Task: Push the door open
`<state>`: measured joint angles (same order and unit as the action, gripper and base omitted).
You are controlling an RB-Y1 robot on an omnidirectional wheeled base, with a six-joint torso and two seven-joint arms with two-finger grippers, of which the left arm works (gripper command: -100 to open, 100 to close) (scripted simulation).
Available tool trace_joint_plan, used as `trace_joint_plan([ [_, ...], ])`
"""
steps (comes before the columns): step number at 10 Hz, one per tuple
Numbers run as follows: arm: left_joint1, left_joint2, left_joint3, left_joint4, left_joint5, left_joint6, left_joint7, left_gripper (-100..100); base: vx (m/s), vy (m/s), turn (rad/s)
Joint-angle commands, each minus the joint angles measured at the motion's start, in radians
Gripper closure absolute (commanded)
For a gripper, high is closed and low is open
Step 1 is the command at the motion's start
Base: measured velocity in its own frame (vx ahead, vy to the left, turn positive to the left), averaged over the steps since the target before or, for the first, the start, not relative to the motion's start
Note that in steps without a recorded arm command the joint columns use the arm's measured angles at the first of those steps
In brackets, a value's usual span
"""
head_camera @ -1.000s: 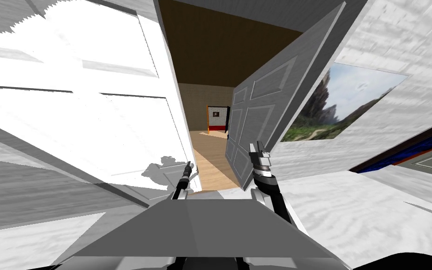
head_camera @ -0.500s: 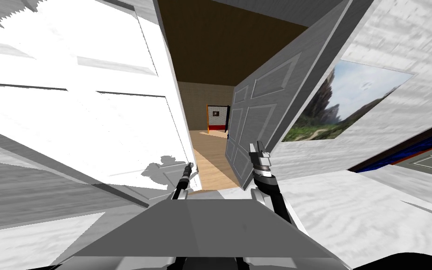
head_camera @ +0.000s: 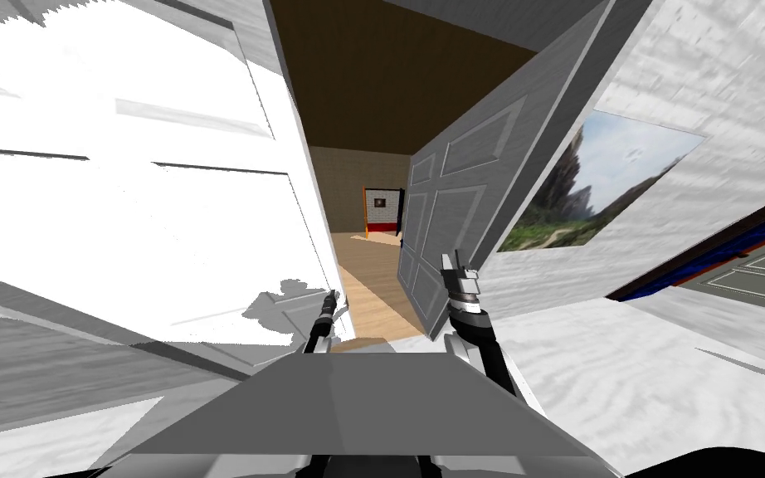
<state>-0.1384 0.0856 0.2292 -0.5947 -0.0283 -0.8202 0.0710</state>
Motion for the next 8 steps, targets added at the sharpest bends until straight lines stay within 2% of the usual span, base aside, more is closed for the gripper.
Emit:
trace_joint_plan([
  [1, 0.010, 0.006, 0.011, -0.036, 0.008, 0.006, -0.006, 100, 0.126, -0.008, -0.015],
  [3, 0.010, 0.006, 0.011, -0.036, 0.008, 0.006, -0.006, 100, 0.037, 0.003, 0.009],
  [4, 0.013, 0.009, 0.042, -0.039, 0.040, 0.006, -0.031, 100, 0.101, -0.023, -0.130],
  [5, 0.013, 0.009, 0.042, -0.039, 0.040, 0.006, -0.031, 100, 0.125, -0.004, -0.033],
  [8, 0.017, 0.012, 0.090, -0.044, 0.088, 0.006, -0.069, 100, 0.141, 0.017, -0.066],
])
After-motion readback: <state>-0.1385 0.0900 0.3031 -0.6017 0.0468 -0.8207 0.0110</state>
